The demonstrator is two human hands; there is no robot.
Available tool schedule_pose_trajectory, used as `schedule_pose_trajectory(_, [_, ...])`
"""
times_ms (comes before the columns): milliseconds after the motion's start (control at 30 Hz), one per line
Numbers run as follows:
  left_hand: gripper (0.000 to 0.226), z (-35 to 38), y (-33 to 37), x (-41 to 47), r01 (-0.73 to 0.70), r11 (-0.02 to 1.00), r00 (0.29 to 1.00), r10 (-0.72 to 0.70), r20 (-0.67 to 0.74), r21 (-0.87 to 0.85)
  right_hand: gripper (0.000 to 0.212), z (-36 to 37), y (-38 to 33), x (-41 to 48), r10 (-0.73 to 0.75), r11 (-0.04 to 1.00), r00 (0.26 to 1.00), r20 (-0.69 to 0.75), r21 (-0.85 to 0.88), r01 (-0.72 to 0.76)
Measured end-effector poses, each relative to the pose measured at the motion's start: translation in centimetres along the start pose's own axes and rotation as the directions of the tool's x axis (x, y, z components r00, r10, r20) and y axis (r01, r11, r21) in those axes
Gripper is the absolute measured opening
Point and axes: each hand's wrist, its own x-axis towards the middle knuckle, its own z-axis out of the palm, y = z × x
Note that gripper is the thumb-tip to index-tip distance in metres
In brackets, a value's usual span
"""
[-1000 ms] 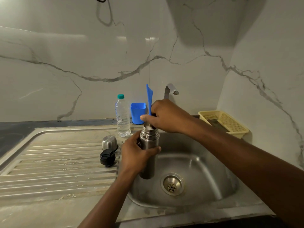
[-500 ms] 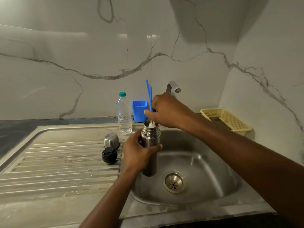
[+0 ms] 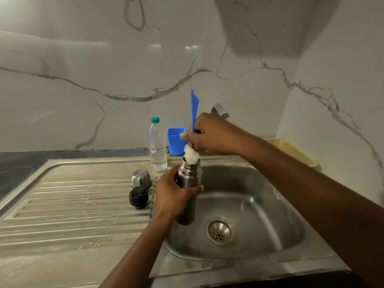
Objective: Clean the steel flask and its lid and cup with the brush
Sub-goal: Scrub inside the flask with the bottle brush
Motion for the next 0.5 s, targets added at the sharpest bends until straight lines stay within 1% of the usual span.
schedule_pose_trajectory(100, [0.061,0.0,0.0,-0.2,-0.008,1.0,1.0,0.008,-0.014,-0.007,0.043,-0.8,0.4,0.3,-0.017,0.999,0.999,0.046,0.039,0.016])
schedule_pose_trajectory(233, [0.062,0.2,0.2,-0.2,-0.023,1.0,1.0,0.023,-0.004,-0.005,0.038,1.4,0.9,-0.4,-0.069,0.997,0.979,0.194,-0.002,0.071])
schedule_pose_trajectory(300, [0.063,0.1,0.2,-0.1,-0.014,1.0,1.0,0.014,0.003,-0.006,0.034,1.4,1.1,-0.7,-0.073,0.997,0.968,0.239,0.01,0.073])
schedule_pose_trajectory(367, [0.065,0.0,0.0,0.0,-0.004,1.0,1.0,0.004,0.012,-0.009,0.028,0.2,1.1,-0.6,-0.079,0.996,0.969,0.234,0.063,0.066])
schedule_pose_trajectory(500, [0.064,-0.1,0.0,0.0,0.002,1.0,1.0,-0.002,0.007,-0.012,0.026,-1.9,0.9,-0.1,-0.077,0.988,0.981,0.176,0.143,0.052])
